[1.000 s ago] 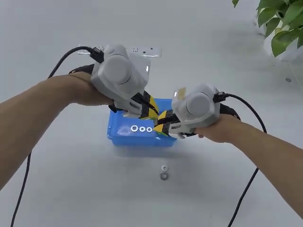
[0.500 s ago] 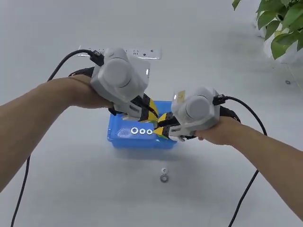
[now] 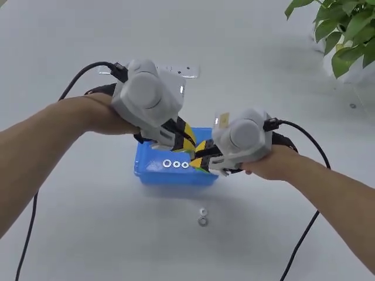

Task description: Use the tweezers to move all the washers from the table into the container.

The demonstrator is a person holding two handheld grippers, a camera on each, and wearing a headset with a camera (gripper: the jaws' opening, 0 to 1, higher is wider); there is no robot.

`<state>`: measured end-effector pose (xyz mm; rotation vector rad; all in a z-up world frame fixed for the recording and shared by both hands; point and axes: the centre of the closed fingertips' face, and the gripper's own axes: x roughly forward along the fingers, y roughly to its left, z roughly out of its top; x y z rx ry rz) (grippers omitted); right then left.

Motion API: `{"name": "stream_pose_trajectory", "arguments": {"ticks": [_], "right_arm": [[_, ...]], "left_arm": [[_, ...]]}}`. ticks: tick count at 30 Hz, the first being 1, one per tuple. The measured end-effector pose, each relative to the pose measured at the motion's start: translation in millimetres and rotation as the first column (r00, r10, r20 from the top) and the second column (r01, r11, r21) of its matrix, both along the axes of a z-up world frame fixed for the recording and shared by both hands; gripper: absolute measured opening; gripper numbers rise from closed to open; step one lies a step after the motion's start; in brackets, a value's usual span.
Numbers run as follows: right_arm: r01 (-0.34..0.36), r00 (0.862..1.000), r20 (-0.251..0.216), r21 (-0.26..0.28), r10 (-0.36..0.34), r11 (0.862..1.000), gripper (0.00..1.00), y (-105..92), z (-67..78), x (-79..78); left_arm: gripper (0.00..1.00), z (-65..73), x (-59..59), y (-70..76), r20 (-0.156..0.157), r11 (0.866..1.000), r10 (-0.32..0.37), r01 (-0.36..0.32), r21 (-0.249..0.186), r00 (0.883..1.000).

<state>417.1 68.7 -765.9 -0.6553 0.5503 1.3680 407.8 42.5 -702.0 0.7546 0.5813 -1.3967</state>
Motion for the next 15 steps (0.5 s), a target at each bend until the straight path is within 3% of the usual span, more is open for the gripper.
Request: {"name": "stream_pose_trajectory", "arguments": {"ticks": [11,15], "right_arm": [[0.006,0.999,0.036,0.021,-0.007,1.0,0.11,1.0,21.5,-2.8],[0.001,0.999,0.051,0.023,-0.002,1.0,0.11,1.9,27.6,-6.1]], "left_arm": [[0.06,20.8,-4.3,-0.2,0.033,1.0,0.003,-0.003,-0.002,0.999],[0.06,26.7,-8.5,0.6,0.031,1.0,0.009,-0.009,-0.006,0.999]]}}
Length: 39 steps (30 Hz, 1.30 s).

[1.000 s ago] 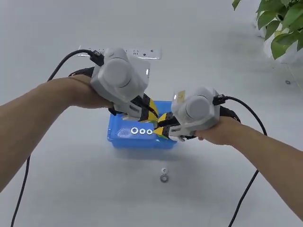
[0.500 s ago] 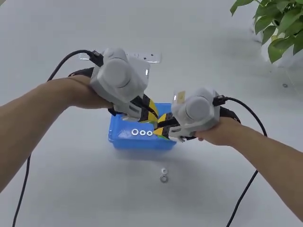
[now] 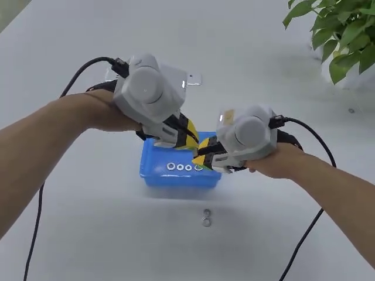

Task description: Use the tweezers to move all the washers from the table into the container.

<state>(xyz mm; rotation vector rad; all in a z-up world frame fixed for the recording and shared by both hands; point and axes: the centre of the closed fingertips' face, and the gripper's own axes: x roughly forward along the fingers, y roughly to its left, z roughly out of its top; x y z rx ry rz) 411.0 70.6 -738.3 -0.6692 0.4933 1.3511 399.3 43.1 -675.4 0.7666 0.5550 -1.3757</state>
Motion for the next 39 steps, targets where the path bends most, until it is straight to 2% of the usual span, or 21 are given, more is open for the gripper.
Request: {"name": "stream_pose_trajectory", "arguments": {"ticks": [11,22,39], "right_arm": [[0.0,1.0,0.031,0.018,-0.001,1.0,0.11,1.9,19.5,-11.7],[0.001,0.999,0.052,0.018,-0.002,1.0,0.11,-0.2,30.0,-27.9],[0.012,0.999,0.047,0.022,-0.013,1.0,0.11,-11.6,26.7,-49.7]], "left_arm": [[0.06,19.4,-13.3,-0.7,0.028,1.0,-0.002,0.002,-0.001,1.0],[0.06,29.3,-32.2,-7.3,0.045,1.0,-0.018,0.018,0.0,0.999],[0.06,26.1,-52.4,-18.1,0.04,0.999,-0.034,0.034,-0.011,0.999]]}}
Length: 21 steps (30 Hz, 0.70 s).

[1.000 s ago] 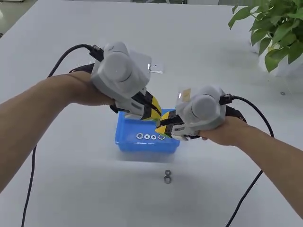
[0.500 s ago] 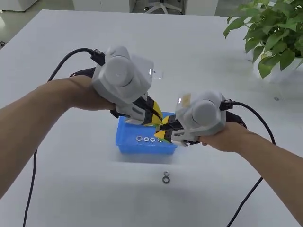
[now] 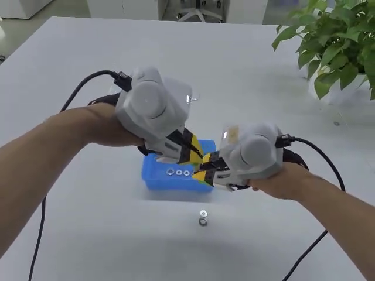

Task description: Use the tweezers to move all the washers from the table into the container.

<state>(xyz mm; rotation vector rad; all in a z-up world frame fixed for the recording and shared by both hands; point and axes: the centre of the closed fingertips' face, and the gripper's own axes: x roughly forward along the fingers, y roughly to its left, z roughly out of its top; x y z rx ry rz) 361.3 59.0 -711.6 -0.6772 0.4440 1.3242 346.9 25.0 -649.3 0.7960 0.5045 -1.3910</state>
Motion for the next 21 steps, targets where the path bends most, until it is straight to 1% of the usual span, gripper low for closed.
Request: {"name": "stream_pose_trajectory", "arguments": {"ticks": [7,21], "right_arm": [[0.002,1.0,-0.012,-0.009,-0.003,1.0,0.11,-5.2,-9.4,-7.9],[0.017,0.999,-0.048,-0.005,-0.017,1.0,0.11,-11.1,-28.0,-23.4]], "left_arm": [[0.06,-10.0,-8.4,-6.1,-0.016,1.0,-0.014,0.014,0.002,1.0],[0.06,-28.8,-19.5,-10.1,-0.044,0.999,-0.035,0.035,0.017,0.998]]}}
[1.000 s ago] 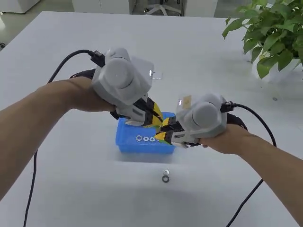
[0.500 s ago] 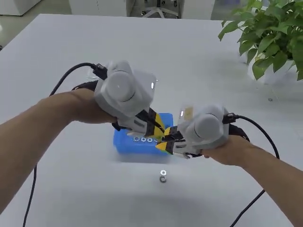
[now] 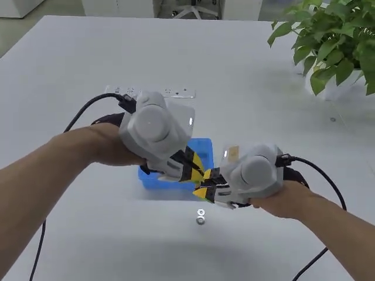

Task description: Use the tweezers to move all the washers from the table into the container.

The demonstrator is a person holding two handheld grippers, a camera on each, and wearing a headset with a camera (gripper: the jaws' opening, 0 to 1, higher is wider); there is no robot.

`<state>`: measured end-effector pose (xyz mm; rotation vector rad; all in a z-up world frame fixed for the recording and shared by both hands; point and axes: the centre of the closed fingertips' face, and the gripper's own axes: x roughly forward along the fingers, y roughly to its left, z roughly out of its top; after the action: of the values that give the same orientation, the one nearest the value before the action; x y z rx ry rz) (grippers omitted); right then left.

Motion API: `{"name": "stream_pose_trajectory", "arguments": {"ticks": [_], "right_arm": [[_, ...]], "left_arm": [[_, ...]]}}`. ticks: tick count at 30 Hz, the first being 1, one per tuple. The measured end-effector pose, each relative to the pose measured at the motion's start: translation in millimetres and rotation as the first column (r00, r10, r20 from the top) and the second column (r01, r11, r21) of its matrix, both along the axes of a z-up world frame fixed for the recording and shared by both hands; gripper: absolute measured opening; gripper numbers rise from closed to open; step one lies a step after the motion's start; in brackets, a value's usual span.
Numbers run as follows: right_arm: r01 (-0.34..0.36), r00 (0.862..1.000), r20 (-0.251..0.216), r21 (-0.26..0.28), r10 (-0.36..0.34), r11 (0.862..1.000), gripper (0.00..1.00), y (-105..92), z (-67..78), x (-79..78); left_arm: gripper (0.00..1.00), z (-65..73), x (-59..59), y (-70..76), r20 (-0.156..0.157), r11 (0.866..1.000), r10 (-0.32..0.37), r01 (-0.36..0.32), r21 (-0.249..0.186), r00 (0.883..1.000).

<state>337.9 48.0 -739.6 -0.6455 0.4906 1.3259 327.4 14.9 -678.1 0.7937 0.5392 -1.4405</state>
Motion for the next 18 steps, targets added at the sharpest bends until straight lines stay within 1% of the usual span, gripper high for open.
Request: {"name": "stream_pose_trajectory", "arguments": {"ticks": [5,8,14,18], "right_arm": [[0.005,1.0,-0.006,-0.001,-0.005,1.0,0.11,-1.9,-6.9,-5.3],[0.004,1.0,-0.011,-0.005,-0.005,1.0,0.11,-3.1,-11.7,-8.6],[0.007,1.0,-0.022,-0.008,-0.007,1.0,0.11,-4.0,-17.7,-12.2],[0.002,1.0,-0.025,-0.016,-0.002,1.0,0.11,-4.6,-21.9,-14.7]], "left_arm": [[0.06,-7.3,-5.0,-1.3,-0.01,1.0,-0.008,0.008,0.004,1.0],[0.06,-12.4,-8.6,-2.3,-0.022,1.0,-0.011,0.011,0.006,1.0],[0.06,-18.3,-12.9,-4.1,-0.03,1.0,-0.015,0.016,0.006,0.999],[0.06,-22.8,-15.5,-5.2,-0.042,1.0,-0.017,0.017,0.004,0.999]]}}
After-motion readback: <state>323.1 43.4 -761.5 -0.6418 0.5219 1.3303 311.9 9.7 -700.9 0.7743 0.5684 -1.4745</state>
